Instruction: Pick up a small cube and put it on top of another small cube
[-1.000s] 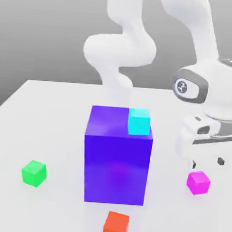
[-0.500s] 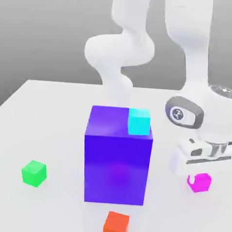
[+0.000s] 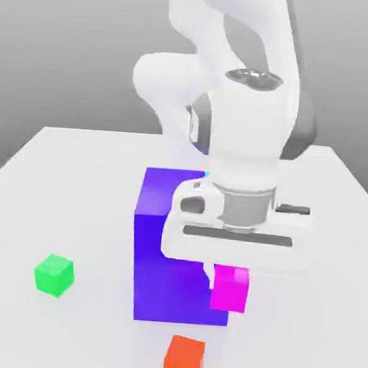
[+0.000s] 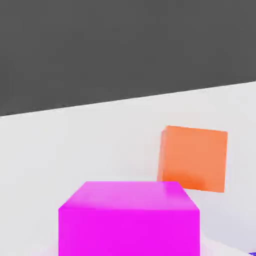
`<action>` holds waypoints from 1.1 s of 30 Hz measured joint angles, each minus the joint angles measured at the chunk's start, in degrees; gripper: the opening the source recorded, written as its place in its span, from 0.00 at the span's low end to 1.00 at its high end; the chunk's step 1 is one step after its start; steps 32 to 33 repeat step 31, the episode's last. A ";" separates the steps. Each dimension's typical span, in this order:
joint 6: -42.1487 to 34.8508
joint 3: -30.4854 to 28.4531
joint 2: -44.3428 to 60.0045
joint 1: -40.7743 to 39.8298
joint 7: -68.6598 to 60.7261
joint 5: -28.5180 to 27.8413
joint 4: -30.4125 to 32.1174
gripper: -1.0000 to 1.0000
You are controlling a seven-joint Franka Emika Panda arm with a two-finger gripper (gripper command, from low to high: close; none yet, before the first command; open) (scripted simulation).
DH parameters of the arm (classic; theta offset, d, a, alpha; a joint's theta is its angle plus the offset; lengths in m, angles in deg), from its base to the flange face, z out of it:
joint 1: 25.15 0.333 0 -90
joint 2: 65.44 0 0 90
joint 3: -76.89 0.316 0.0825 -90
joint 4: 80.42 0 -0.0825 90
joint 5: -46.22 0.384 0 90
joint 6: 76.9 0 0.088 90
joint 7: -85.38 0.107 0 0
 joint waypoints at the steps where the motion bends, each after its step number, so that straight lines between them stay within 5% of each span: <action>1: -0.45 -1.05 -0.51 -2.24 -0.28 0.09 0.48 0.00; 10: -4.24 -12.58 -4.65 -19.96 -1.98 0.57 5.32 0.00; 17: 5.81 -13.09 6.10 -21.83 -3.75 3.80 6.18 0.00; 18: 7.16 -12.78 7.55 -22.07 -3.99 4.15 6.13 1.00; 25: 7.24 -12.72 7.64 -22.12 -4.08 4.26 6.12 1.00; 33: -2.63 -12.67 -2.83 -22.98 -1.75 1.00 6.65 1.00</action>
